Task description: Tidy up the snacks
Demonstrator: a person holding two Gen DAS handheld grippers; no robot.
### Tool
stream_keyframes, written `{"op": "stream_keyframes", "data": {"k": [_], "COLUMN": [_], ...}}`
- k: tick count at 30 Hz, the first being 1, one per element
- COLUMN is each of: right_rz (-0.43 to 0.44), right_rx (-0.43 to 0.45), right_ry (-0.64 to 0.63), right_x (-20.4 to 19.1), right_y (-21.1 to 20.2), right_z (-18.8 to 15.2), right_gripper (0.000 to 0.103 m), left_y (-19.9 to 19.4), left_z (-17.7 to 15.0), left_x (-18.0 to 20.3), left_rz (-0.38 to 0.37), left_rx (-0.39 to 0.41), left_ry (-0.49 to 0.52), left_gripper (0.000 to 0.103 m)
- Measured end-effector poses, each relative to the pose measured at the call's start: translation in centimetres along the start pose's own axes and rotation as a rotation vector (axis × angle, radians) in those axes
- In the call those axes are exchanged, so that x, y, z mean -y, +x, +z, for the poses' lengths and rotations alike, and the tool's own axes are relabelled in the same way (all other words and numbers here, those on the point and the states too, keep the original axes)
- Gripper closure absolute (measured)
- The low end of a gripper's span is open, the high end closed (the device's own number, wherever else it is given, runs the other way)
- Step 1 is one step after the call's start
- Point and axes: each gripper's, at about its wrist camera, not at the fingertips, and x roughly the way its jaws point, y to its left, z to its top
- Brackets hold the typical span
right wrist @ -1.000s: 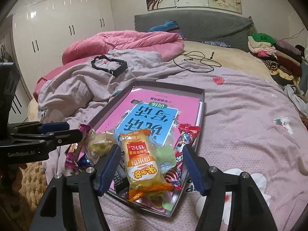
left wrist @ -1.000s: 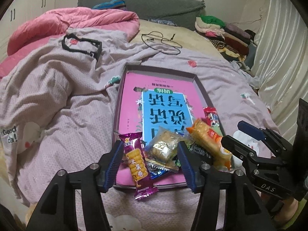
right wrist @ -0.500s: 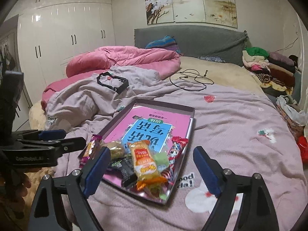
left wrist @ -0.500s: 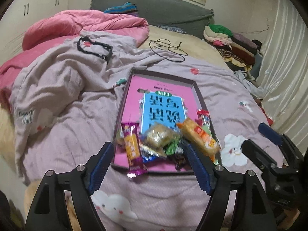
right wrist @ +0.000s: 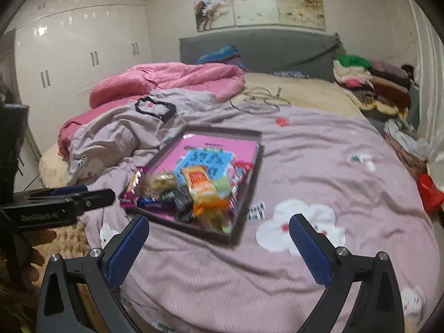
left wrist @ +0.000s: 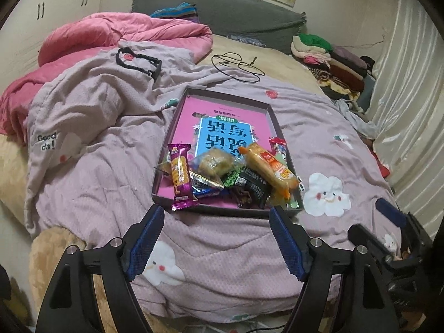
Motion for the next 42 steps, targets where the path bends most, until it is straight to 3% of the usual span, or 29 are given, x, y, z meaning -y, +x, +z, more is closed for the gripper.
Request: {"op": "stream_keyframes", "data": {"k": [7, 42], "right_rz": [-0.018, -0.065], "right_rx": [-0.018, 0.026], "right_ry": [0.004, 0.013], "right_x": [-0.3, 0.1], "right_y": [-0.3, -1.4], "right_z": [-1.2, -0.7], "right_gripper": [0.001, 0.001], "left_y": [-0.8, -0.7], "left_z": [-0.4, -0.4], "left_x": [1.1, 0.9], "left_rz": [-0.006, 0.057], "left_rx": [0.007, -0.011], "left_ry": [0.033, 0.045], "left_gripper": [0.024, 0.024]}}
